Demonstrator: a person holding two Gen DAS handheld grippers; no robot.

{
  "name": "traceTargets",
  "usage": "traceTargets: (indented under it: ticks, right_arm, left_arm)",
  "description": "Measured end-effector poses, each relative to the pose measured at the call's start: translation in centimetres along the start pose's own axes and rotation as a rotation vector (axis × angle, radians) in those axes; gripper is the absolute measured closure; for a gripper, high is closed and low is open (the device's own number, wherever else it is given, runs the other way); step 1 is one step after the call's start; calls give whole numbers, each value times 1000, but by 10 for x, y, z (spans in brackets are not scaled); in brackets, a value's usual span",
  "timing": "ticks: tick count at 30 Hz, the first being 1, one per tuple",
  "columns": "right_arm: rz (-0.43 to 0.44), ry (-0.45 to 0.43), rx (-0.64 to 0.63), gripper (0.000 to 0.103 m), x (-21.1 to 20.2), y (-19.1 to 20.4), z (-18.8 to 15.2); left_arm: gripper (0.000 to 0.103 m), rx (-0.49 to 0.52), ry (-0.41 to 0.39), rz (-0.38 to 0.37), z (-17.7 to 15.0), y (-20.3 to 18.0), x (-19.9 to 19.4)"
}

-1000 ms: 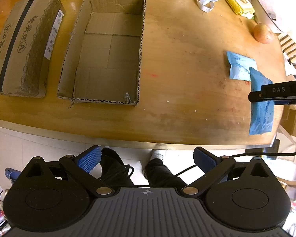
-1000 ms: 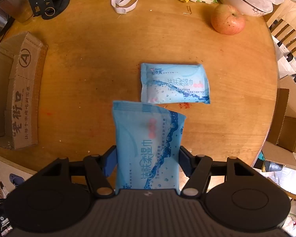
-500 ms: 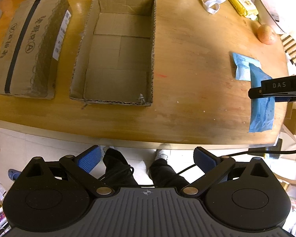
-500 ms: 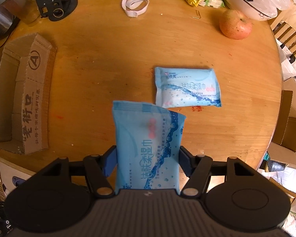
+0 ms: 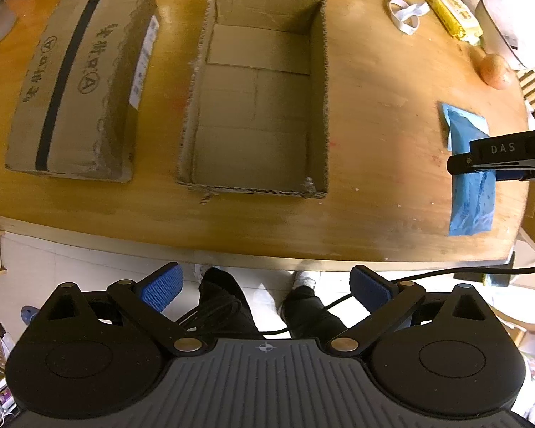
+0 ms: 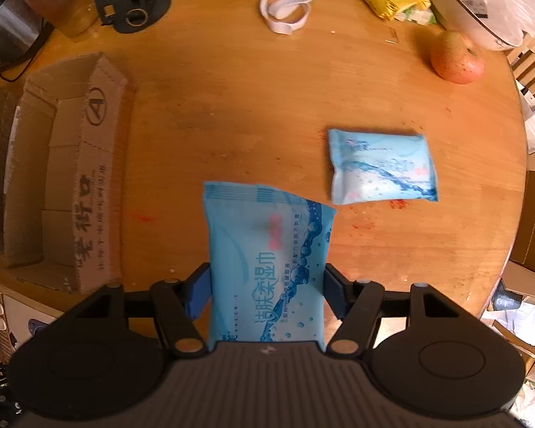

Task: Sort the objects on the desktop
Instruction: 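Lift the held wipe packet and carry it toward the open box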

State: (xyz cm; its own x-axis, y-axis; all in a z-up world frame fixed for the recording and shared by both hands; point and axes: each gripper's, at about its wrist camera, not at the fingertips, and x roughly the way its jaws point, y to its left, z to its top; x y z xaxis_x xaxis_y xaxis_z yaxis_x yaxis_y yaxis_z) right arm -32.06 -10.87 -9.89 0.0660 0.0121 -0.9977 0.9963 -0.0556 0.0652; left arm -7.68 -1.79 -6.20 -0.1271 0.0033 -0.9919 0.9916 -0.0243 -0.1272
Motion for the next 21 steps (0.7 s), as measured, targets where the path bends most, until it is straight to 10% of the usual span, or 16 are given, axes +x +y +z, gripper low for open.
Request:
traceTargets:
  ticks: [21]
  right_arm:
    - [14,2,15,36,-5,79,4]
  left_arm:
    - [0,5,4,-13,7,64,-5]
